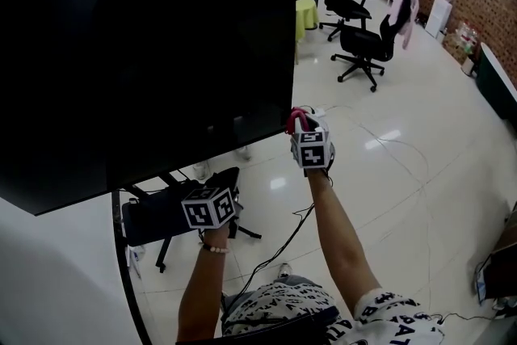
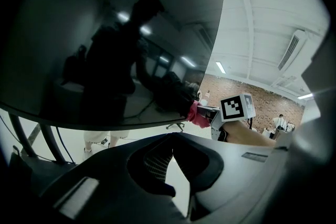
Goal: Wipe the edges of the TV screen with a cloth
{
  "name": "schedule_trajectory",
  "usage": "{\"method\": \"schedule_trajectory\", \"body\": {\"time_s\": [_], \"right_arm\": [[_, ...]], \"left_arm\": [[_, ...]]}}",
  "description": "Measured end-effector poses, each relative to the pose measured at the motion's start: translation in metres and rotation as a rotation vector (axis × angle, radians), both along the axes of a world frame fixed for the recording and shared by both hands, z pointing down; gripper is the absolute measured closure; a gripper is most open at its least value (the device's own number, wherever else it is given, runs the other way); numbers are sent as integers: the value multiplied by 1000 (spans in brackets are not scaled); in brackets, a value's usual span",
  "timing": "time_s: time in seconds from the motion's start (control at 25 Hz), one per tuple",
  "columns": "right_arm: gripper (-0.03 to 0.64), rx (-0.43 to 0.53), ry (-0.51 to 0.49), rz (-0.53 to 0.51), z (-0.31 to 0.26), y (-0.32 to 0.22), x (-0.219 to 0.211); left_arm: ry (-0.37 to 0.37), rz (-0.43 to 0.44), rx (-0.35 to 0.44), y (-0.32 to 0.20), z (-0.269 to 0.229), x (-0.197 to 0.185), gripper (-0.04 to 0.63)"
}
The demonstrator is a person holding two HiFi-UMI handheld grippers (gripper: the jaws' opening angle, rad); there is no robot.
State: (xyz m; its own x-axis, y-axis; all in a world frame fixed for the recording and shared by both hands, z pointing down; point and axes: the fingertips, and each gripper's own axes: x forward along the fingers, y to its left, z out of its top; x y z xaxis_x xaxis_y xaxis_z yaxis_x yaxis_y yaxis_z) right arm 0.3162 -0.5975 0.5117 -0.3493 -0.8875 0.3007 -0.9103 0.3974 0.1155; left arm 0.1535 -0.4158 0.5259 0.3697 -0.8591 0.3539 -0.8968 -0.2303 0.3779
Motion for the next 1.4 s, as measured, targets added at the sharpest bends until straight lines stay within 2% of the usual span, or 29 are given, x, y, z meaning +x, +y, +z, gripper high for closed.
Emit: {"method": "schedule_trajectory", "body": {"time_s": [0.24,0.36,0.52,0.64,0.76,0.96,1.16,1.24,1.4], "right_arm": [[558,146,-34,23,-89,-9,17],[558,110,-41,42,-77,-9,12],[558,176,-93,32,-93,18,2],[558,193,-147,-20,-101,49,-12],[558,160,-210,-111,-94,82,-41],[558,164,-228,-195,-97,117,-82],[560,169,-223,-102,-67,104,-103],[558,169,-215,-25,-73,96,-74],[558,140,-162,111,-79,68,-3]], "left_arm": [[-35,21,40,-16,-32,9,600],[-37,25,51,-10,-31,-7,600],[-24,7,73,0,-35,-35,600],[-25,-25,107,6,-42,-56,600],[-24,-46,128,15,-43,-74,600],[-21,-55,146,22,-45,-96,600],[-2,-18,151,25,-23,-131,600],[-21,-9,146,36,-28,-128,600],[-45,30,158,40,-51,-85,598]]}}
